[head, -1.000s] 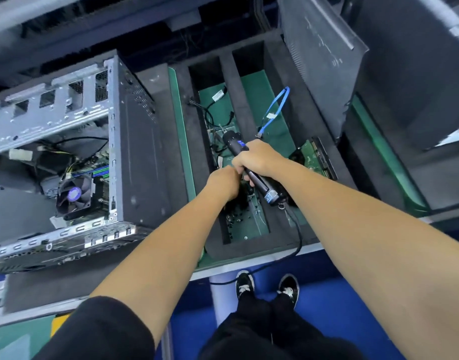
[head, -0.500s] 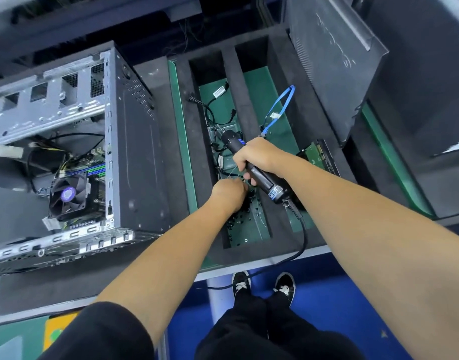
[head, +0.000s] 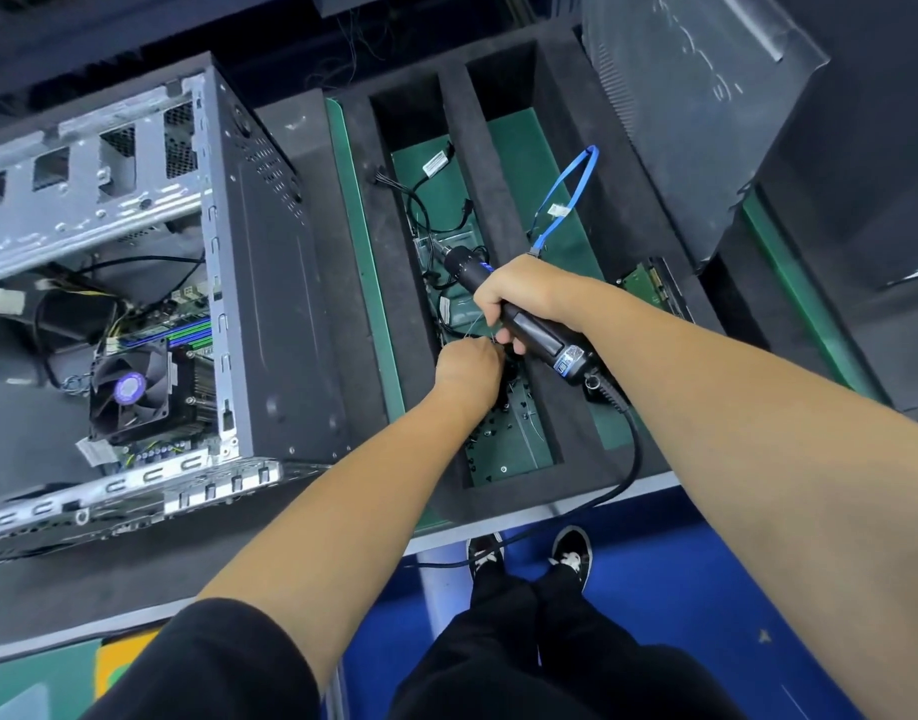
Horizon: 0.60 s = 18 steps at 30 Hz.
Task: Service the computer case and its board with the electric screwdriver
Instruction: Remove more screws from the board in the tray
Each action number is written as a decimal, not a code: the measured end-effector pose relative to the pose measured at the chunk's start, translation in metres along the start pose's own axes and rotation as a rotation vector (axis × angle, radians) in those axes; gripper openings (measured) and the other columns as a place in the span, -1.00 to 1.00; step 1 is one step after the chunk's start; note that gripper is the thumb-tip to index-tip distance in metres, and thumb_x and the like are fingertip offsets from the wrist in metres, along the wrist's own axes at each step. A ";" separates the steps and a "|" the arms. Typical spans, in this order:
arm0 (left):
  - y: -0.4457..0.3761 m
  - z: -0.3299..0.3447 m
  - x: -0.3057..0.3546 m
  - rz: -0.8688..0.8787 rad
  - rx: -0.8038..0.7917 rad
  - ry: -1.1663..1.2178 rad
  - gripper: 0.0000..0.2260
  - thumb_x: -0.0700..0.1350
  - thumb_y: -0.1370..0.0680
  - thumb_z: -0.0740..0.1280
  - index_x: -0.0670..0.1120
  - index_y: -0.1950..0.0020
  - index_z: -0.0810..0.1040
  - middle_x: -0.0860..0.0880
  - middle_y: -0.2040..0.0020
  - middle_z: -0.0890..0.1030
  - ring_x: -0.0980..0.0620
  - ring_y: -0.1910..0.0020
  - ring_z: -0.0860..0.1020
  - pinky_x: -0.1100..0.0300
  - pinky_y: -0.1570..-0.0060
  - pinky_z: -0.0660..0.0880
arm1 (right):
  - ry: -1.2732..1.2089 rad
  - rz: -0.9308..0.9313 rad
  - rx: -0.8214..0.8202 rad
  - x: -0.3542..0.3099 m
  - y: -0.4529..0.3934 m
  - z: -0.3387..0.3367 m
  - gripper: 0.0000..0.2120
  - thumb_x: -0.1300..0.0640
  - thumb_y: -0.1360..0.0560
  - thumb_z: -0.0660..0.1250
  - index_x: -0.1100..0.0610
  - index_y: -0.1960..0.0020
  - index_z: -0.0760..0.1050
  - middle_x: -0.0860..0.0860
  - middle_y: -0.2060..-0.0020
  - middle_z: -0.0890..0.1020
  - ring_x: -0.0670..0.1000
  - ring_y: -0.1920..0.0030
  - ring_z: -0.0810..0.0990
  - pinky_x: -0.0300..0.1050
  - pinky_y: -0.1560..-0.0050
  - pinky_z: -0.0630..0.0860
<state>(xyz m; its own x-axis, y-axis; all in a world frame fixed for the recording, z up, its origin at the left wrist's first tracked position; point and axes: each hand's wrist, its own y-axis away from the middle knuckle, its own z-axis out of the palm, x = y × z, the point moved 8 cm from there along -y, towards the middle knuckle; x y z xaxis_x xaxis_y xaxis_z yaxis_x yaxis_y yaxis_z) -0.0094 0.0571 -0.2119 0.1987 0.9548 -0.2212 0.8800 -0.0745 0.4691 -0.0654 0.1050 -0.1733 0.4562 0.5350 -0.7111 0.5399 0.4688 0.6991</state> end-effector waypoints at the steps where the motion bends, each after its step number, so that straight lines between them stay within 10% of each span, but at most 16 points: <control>1: -0.001 0.000 0.001 0.010 0.000 -0.001 -0.72 -0.27 -0.56 0.18 -0.11 -0.26 0.42 -0.03 -0.17 0.53 -0.03 -0.12 0.54 0.17 0.16 0.40 | -0.002 0.005 0.003 0.000 0.000 0.000 -0.81 0.25 -0.12 0.33 0.25 0.28 0.43 0.25 0.43 0.58 0.14 0.54 0.48 -0.12 0.46 0.50; 18: 0.001 -0.011 -0.016 -0.094 -0.084 0.599 -0.70 -0.27 -0.49 0.20 -0.15 -0.22 0.38 -0.15 -0.14 0.46 -0.15 -0.06 0.50 0.13 0.10 0.38 | 0.071 0.087 -0.020 0.000 -0.008 -0.004 -0.73 0.19 -0.10 0.36 0.27 0.23 0.50 0.27 0.36 0.64 0.16 0.51 0.53 -0.11 0.43 0.52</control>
<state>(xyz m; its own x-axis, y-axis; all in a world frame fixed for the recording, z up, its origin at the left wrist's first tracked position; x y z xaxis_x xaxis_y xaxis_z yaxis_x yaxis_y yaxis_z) -0.0164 0.0450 -0.1979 -0.1769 0.9537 0.2431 0.8403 0.0178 0.5418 -0.0725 0.1039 -0.1791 0.4488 0.6225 -0.6412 0.4861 0.4321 0.7596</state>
